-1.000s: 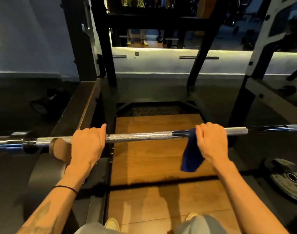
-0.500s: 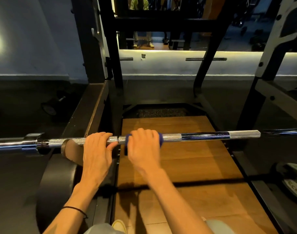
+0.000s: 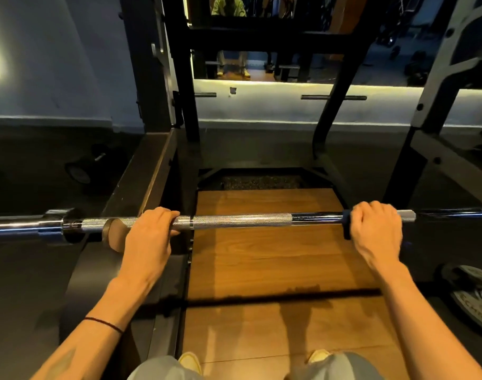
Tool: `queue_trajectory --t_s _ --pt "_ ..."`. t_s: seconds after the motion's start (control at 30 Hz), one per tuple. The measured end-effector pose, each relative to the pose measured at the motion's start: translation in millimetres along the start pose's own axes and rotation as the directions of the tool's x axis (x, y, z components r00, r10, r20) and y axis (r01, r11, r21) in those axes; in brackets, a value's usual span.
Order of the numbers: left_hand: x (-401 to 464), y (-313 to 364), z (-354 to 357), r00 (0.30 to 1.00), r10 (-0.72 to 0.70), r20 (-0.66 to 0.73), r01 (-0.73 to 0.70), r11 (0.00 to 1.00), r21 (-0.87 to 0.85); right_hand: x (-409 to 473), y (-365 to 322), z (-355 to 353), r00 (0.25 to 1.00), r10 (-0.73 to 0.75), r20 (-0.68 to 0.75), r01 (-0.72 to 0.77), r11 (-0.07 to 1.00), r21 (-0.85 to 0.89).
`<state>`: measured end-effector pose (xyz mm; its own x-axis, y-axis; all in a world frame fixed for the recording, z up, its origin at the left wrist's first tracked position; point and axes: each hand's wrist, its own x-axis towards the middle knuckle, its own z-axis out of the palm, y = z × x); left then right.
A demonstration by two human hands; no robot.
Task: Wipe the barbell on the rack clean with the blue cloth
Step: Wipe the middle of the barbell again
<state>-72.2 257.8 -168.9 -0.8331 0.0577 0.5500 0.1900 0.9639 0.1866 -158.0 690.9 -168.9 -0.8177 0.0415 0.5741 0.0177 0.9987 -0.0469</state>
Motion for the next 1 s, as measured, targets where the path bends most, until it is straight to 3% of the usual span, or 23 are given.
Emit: queue_trajectory --t_s 0.13,0.37,0.47,0.6,0.8,1.0 --pt "3 2 2 0.999 0.009 -0.035 -0.009 1.000 0.000 -10 -36 10 0.997 0.071 -0.029 -0.071 0.997 -0.004" --pt "3 3 7 0.995 -0.038 -0.093 0.048 0.994 0.100 -45 -239 -25 0.967 -0.226 0.120 0.192 0.951 0.244" --pt "6 10 3 0.995 -0.077 -0.069 0.084 0.991 0.108 -49 -286 -33 0.929 -0.357 0.102 0.304 0.888 0.344" --pt "1 14 2 0.989 -0.137 -0.050 0.140 0.988 0.068 -35 -240 -21 0.924 -0.373 0.082 0.332 0.892 0.306" --pt "-15 28 9 0.986 -0.152 -0.075 0.153 0.988 0.008 -16 -86 -16 0.973 -0.227 0.045 0.220 0.967 0.130" --pt "-18 38 11 0.972 -0.228 -0.057 0.223 0.971 -0.085 -26 -112 9 0.997 0.065 0.048 -0.068 0.995 0.073"
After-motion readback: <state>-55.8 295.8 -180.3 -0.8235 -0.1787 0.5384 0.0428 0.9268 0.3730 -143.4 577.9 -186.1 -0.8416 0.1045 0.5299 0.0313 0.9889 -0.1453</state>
